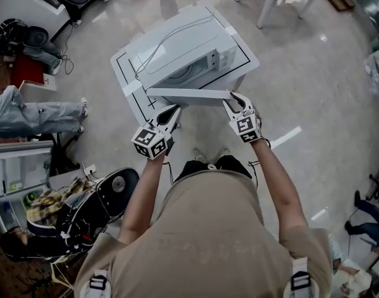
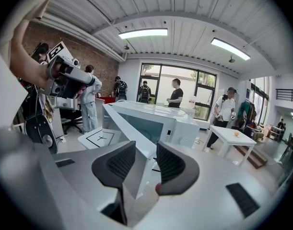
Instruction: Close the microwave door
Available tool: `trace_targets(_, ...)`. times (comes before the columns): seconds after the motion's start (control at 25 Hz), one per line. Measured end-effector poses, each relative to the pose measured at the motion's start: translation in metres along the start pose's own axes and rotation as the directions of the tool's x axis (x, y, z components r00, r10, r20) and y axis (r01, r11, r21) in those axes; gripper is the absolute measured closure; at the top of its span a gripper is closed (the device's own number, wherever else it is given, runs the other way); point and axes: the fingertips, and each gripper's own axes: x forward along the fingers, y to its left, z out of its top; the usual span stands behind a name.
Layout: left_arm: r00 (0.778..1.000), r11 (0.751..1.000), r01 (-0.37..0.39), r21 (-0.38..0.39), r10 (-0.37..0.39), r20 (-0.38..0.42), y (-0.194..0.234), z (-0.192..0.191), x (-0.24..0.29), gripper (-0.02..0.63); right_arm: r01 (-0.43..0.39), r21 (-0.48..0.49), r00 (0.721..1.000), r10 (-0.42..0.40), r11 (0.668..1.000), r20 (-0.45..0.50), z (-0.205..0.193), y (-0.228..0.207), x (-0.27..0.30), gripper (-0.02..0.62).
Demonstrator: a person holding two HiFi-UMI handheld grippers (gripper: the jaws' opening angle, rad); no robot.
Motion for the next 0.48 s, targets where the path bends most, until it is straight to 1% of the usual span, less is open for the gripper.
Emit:
trace_targets(0.24,1.0,1.0,0.012,0.024,-0.012,-0.01,0.006,0.001,0.006,0.6,0.027,-0.002,0.999,-0.027,1.0,0.025,0.007,-0.016,0.009,0.471)
trace_targets(0.36,1.0,1.0,-0.02,0.024,0.02,-0.019,0.008,0.001,0.011,0.6,0.015,-0.004,0.999,-0.015,1.0,0.042,0.009,-0.023,0.01,0.471)
trace_targets(0.48,0.997,0.997,-0.075,0.003,0.075,0.001,0.011,0.01,0.019,0.6,-0.021,-0.021,0.998,0.022,1.0,0.053,0.013,-0.033,0.014,0.469)
